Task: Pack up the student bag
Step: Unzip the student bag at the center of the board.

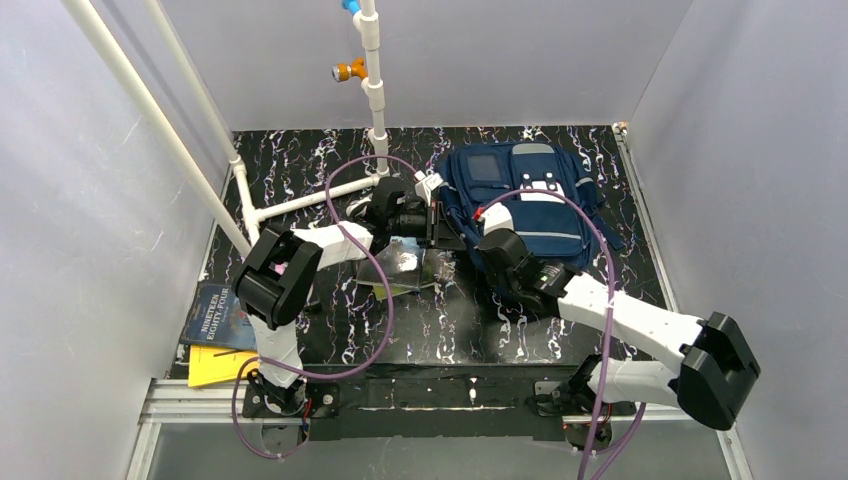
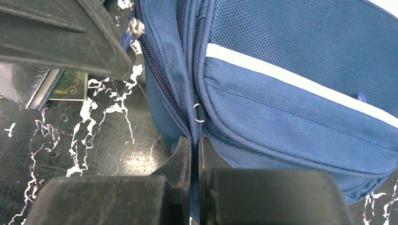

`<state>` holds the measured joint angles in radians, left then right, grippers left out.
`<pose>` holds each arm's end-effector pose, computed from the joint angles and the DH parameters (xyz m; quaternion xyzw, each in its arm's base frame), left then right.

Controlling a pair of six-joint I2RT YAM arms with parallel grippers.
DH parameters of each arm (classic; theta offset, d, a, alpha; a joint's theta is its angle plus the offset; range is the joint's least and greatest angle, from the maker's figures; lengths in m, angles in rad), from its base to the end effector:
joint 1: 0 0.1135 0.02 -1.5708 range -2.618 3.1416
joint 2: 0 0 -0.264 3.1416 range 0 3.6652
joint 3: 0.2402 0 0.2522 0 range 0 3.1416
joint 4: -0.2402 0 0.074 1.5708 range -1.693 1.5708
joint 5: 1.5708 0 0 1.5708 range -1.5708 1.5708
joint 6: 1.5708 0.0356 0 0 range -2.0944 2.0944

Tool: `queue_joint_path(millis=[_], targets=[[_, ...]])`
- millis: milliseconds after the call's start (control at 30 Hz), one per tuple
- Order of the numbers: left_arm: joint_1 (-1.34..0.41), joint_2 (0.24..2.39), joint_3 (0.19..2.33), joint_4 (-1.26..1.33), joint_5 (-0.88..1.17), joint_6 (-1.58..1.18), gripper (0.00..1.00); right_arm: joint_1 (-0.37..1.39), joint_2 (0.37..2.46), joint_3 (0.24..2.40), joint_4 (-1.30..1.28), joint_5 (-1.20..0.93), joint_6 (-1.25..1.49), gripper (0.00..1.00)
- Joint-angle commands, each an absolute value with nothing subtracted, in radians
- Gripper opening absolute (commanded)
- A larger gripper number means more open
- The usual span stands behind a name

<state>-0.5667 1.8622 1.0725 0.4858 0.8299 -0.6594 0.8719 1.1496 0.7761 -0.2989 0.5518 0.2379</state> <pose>0.3271 -0.2393 0.2053 0.2042 0.7479 -0.5774 0.2561 0.1710 0.1745 0.2559 -0.1578 0.8604 0.0116 0.4844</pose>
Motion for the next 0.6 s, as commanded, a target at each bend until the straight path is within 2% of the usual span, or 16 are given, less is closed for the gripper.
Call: queue_joint_path(millis=[0, 67, 233, 367, 467, 567], targets=[[-0.602, 1.787, 1.079, 0.422, 1.012, -0.758, 0.0, 0.867, 1.22, 0.848, -0.177, 0.611, 0.251, 0.01], [-0.605, 1.783, 1.077, 0.421, 1.016, -0.788, 0.0, 0.867, 1.249, 0.894, -0.249, 0.608, 0.27, 0.03], [-0.606, 1.807, 1.069, 0.421, 0.992, -0.937, 0.0, 0.868, 1.222, 0.943, -0.403, 0.428, 0.342, 0.45], [-0.628, 1.817, 1.045, 0.422, 0.949, -0.959, 0.0, 0.867, 1.132, 0.897, -0.413, 0.344, 0.415, 0.67], [-0.647, 1.817, 1.027, 0.422, 0.899, -0.969, 0.0, 0.867, 1.102, 0.867, -0.423, 0.379, 0.494, 0.7], [-0.666, 1.822, 1.018, 0.421, 0.876, -0.973, 0.06, 0.867, 1.106, 0.864, -0.487, 0.47, 0.681, 0.7]])
